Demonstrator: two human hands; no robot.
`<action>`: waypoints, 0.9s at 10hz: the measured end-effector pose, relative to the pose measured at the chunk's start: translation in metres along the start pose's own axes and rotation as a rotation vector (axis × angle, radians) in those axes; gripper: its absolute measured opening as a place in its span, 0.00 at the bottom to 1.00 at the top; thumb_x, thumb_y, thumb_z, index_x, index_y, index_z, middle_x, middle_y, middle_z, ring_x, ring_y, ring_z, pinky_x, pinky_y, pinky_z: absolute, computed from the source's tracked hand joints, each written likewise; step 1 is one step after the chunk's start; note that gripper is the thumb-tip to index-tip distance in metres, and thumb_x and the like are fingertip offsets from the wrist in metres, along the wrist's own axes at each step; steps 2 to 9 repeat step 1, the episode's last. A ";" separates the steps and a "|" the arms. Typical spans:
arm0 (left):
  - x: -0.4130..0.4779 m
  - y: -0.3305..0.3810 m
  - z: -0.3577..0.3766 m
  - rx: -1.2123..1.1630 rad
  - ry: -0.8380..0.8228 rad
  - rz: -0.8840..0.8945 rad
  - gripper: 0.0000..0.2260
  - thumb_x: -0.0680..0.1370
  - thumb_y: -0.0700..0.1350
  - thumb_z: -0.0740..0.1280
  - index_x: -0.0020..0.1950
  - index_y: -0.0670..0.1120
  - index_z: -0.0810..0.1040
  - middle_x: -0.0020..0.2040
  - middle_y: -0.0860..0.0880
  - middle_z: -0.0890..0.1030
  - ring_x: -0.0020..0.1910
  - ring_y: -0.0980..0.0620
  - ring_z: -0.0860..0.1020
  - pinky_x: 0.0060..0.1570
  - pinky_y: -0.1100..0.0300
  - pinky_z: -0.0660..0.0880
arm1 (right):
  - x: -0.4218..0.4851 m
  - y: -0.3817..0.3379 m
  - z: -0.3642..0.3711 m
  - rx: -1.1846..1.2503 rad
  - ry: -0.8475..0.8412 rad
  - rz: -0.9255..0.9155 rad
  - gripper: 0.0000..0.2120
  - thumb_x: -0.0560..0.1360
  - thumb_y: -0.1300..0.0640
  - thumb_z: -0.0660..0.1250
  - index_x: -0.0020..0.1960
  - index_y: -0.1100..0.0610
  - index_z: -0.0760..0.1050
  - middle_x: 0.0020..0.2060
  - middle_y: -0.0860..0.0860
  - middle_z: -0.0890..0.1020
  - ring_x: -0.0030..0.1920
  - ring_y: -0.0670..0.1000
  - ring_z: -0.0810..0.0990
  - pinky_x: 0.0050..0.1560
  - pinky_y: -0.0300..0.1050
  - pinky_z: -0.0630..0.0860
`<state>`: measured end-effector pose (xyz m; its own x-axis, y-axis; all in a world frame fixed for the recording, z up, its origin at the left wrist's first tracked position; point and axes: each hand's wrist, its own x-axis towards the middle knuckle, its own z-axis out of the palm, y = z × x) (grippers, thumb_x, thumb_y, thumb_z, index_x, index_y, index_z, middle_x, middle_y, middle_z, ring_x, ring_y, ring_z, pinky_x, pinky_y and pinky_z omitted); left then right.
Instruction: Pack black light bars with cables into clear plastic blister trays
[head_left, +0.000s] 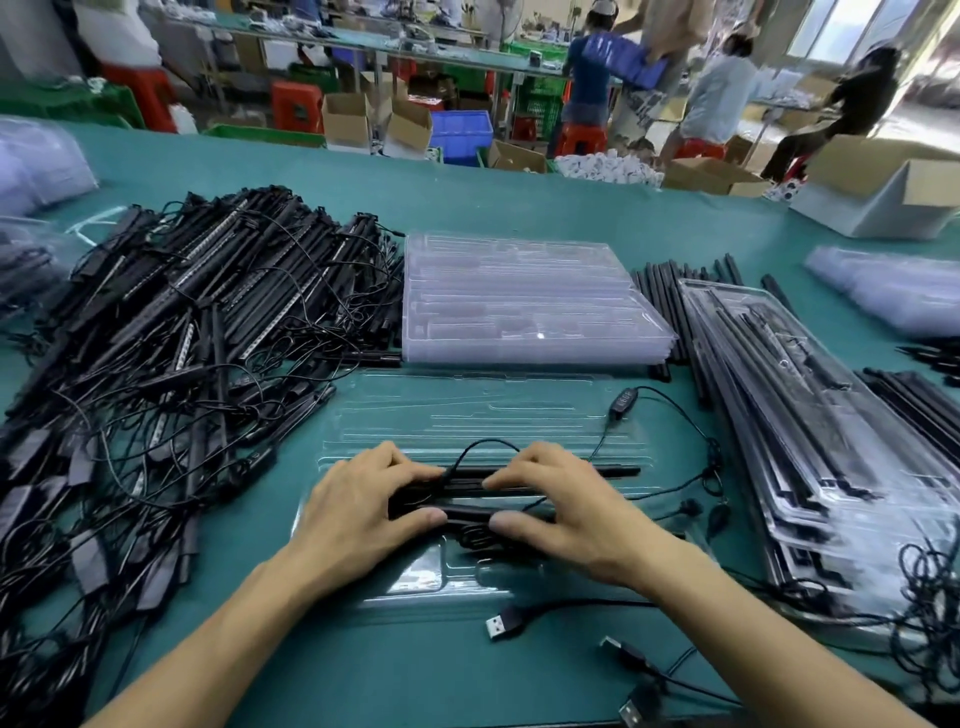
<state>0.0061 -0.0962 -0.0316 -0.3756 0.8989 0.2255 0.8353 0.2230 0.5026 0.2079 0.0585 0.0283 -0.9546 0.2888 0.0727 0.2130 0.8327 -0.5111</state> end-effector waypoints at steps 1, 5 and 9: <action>-0.002 0.000 0.003 -0.006 0.030 0.009 0.21 0.71 0.69 0.66 0.60 0.63 0.80 0.49 0.65 0.73 0.49 0.60 0.73 0.50 0.58 0.68 | -0.001 -0.011 -0.019 0.119 0.284 -0.083 0.08 0.76 0.56 0.70 0.54 0.55 0.82 0.47 0.47 0.82 0.50 0.44 0.79 0.54 0.49 0.76; -0.002 0.000 0.003 -0.006 0.030 0.009 0.21 0.71 0.69 0.66 0.60 0.63 0.80 0.49 0.65 0.73 0.49 0.60 0.73 0.50 0.58 0.68 | -0.001 -0.011 -0.019 0.119 0.284 -0.083 0.08 0.76 0.56 0.70 0.54 0.55 0.82 0.47 0.47 0.82 0.50 0.44 0.79 0.54 0.49 0.76; -0.002 0.000 0.003 -0.006 0.030 0.009 0.21 0.71 0.69 0.66 0.60 0.63 0.80 0.49 0.65 0.73 0.49 0.60 0.73 0.50 0.58 0.68 | -0.001 -0.011 -0.019 0.119 0.284 -0.083 0.08 0.76 0.56 0.70 0.54 0.55 0.82 0.47 0.47 0.82 0.50 0.44 0.79 0.54 0.49 0.76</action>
